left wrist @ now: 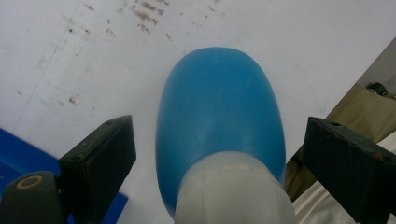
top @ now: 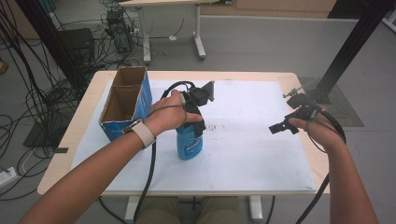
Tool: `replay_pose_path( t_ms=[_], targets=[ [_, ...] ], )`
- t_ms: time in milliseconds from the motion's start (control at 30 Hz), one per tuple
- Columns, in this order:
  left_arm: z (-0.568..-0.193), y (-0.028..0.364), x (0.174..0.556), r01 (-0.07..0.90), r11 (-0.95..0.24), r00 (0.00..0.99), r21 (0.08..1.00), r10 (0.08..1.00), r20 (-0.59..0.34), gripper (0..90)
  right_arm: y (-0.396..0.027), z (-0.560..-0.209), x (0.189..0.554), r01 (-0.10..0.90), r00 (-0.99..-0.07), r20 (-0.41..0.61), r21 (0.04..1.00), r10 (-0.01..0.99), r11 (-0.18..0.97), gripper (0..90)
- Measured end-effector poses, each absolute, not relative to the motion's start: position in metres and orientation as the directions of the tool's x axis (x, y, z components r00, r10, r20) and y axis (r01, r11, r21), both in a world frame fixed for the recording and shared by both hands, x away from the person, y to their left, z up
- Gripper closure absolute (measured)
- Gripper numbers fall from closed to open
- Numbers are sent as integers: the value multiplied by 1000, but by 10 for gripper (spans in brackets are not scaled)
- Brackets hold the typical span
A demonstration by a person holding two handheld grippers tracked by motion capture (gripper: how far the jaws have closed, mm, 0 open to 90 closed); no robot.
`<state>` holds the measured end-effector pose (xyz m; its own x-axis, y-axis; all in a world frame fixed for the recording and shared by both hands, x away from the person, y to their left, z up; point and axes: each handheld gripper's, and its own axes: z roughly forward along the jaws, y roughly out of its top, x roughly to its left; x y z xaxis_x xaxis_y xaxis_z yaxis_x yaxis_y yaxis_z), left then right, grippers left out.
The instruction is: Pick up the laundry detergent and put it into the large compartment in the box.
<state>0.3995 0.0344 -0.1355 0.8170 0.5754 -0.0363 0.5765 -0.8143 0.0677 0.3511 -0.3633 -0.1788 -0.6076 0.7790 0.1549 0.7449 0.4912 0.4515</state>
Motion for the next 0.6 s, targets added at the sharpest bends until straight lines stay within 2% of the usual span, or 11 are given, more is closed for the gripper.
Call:
replay_pose_path(
  t_ms=[600],
  targets=[
    [-148,33,398,579,-812,815,64,579,-34,146,-362,-181,352,744,-611,155,448,776,496,73]
  ],
)
